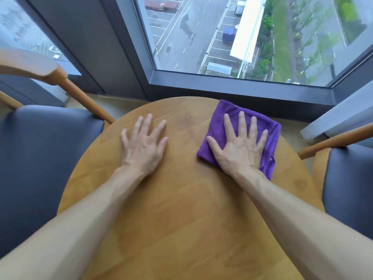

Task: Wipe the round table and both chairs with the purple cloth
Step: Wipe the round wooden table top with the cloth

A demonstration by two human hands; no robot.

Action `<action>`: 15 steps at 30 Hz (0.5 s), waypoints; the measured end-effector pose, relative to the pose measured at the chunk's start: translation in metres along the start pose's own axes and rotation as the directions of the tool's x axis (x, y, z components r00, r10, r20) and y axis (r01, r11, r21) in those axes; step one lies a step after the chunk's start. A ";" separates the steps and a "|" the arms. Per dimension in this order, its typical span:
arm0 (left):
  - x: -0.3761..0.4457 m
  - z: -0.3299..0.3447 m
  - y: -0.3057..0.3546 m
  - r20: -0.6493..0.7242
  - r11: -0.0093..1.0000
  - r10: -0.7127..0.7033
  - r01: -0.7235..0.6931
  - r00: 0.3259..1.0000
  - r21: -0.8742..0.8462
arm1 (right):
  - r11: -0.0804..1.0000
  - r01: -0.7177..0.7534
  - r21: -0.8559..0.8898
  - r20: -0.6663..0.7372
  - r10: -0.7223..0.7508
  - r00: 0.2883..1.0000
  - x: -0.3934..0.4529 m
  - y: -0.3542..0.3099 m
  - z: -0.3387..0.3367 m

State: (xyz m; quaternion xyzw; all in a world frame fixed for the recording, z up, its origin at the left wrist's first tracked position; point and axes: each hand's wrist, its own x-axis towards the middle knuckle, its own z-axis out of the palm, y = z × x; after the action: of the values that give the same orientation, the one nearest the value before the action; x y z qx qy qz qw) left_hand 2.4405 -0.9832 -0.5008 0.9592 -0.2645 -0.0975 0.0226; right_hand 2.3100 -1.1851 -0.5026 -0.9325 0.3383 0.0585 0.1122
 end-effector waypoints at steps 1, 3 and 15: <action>-0.005 0.002 -0.011 -0.002 1.000 -0.009 0.009 1.000 -0.001 | 0.998 0.057 -0.022 -0.002 -0.057 0.998 -0.004 -0.011 0.002; -0.014 0.009 -0.022 -0.038 0.999 -0.029 0.027 0.999 -0.031 | 0.977 0.206 -0.054 0.001 -0.206 0.979 -0.019 -0.036 0.009; -0.022 0.025 -0.026 -0.125 0.998 -0.065 0.061 0.990 -0.032 | 0.967 0.211 -0.140 -0.093 -0.225 0.970 -0.027 0.015 0.017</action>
State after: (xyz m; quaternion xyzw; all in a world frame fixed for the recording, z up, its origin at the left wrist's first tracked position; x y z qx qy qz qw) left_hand 2.4303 -0.9495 -0.5242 0.9709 -0.2306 -0.0414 0.0498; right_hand 2.2790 -1.1754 -0.5165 -0.9712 0.2345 0.0170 0.0390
